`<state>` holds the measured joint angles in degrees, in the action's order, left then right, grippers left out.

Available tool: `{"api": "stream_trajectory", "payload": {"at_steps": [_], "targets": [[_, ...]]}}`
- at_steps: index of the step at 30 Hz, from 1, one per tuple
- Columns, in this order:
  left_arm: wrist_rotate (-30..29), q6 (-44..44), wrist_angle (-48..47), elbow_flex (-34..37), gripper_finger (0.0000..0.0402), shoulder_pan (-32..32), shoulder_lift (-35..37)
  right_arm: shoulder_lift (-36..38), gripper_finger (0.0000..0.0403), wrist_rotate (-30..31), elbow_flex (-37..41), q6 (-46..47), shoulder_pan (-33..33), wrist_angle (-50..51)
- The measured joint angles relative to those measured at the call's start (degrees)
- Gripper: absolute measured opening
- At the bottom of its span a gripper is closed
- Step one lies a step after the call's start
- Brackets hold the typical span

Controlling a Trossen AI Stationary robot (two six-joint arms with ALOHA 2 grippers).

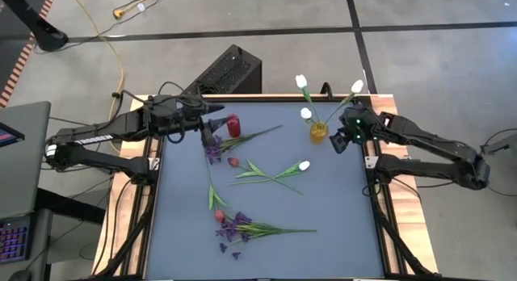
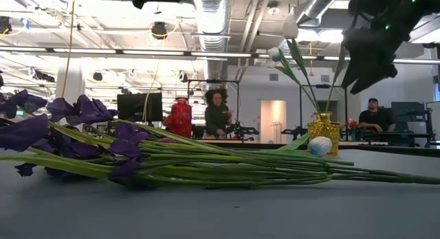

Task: Sort flowers into vase by color
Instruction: Put the white flower into the yellow vase

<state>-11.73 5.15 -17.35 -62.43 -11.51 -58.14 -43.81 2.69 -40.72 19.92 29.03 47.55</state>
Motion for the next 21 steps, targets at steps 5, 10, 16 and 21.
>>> {"api": "stream_trajectory", "payload": {"at_steps": [5, 10, 16, 21], "targets": [[3.1, -1.7, -0.1, 0.0, 0.0208, 0.0, -1.3, 0.0, 0.0276, -7.1, -1.4, 7.5, -5.8, 2.5], [7.9, -3.4, -1.7, 0.0, 0.0208, 0.0, -4.0, -1.1, 0.0276, -8.8, -1.4, 17.0, -17.5, 0.8], [14.4, -5.4, -5.4, 0.0, 0.0208, 0.0, -8.1, -4.9, 0.0276, -4.9, -1.4, 29.6, -33.0, -9.2], [19.0, -7.2, -8.2, 0.0, 0.0208, 0.4, -12.8, -10.8, 0.0276, 1.8, -1.4, 34.8, -42.3, -17.5]]}}
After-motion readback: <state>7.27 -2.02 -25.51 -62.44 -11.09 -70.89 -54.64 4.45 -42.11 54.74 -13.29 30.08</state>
